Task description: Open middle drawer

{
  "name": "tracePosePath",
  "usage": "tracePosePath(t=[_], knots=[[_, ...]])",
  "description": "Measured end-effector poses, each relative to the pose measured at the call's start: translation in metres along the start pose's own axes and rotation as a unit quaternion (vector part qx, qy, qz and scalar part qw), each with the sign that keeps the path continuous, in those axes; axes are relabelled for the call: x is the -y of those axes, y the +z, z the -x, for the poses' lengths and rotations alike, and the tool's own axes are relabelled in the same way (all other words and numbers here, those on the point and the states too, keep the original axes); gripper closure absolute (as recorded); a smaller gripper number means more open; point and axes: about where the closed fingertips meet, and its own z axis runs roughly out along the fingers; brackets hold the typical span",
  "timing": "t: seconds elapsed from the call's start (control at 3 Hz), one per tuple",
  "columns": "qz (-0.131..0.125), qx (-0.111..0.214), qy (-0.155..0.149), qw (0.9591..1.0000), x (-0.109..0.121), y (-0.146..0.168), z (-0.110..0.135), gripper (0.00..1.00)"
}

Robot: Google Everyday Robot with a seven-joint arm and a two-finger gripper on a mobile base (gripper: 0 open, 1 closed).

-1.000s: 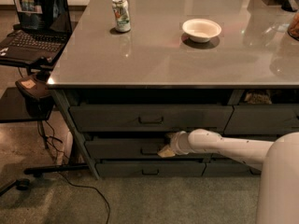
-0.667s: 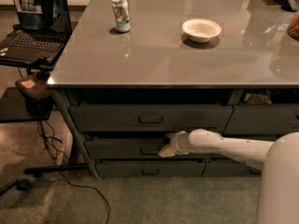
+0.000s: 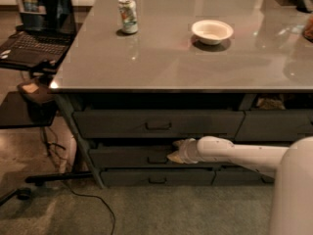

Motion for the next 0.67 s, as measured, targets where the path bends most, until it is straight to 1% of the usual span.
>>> tracePosePath(t=[0.33,0.67], knots=[[-0.011,-0.005,0.019,0.9997,0.0017,-0.0036,0.0062,1.0],[-0.011,-0.005,0.019,0.9997,0.0017,-0.0037,0.0062,1.0]])
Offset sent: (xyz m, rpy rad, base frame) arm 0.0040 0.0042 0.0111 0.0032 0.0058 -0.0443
